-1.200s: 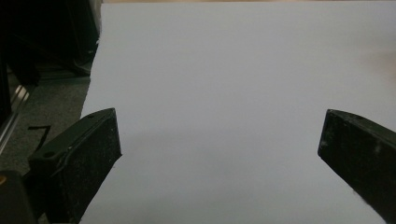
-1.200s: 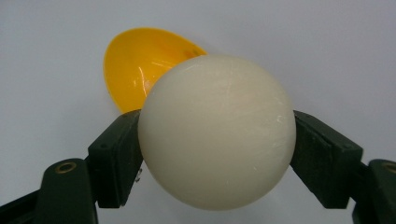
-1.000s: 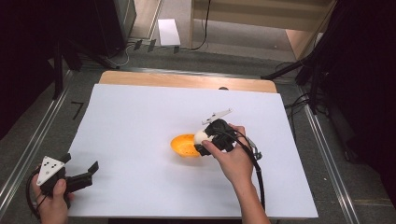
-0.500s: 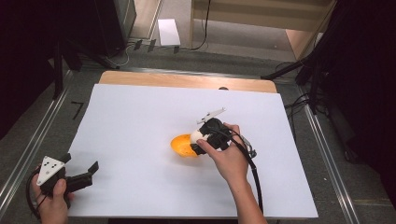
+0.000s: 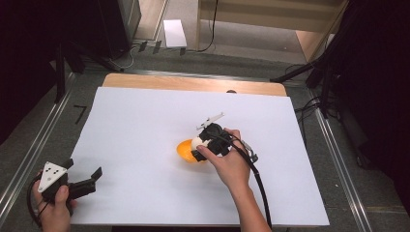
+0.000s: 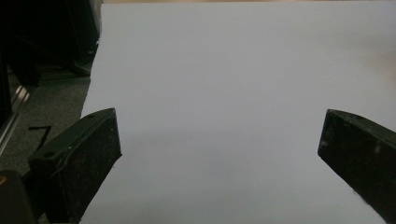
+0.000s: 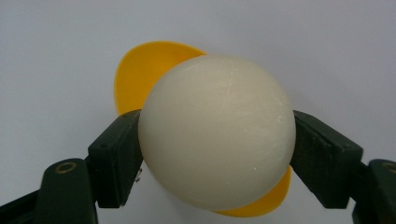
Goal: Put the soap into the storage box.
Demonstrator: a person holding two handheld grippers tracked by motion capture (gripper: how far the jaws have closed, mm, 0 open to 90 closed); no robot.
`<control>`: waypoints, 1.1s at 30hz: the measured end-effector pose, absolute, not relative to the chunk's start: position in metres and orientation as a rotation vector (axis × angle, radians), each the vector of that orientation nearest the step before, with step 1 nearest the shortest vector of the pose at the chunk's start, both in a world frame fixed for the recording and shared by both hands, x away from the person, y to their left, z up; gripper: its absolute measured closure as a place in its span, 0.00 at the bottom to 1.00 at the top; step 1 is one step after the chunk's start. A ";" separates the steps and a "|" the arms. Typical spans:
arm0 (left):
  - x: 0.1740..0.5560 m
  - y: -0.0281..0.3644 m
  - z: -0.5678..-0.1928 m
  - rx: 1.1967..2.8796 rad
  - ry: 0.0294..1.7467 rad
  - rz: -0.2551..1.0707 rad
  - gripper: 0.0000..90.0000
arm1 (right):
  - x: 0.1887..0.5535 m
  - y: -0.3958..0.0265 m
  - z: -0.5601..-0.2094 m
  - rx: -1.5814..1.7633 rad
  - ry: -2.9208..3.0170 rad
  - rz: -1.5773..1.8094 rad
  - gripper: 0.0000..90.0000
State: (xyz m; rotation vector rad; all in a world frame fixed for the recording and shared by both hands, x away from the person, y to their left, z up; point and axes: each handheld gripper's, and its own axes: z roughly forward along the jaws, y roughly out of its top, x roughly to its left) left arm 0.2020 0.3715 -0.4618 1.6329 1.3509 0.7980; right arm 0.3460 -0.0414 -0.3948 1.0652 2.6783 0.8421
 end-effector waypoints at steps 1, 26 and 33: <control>0.202 0.371 -0.462 1.634 1.351 0.799 0.00 | 0.346 -0.040 -0.396 1.065 2.683 0.833 0.26; 0.202 0.371 -0.462 1.638 1.350 0.801 0.00 | 0.350 -0.034 -0.410 1.100 2.704 0.812 0.26; 0.202 0.371 -0.462 1.639 1.350 0.799 0.00 | 0.349 -0.037 -0.406 1.110 2.706 0.845 0.30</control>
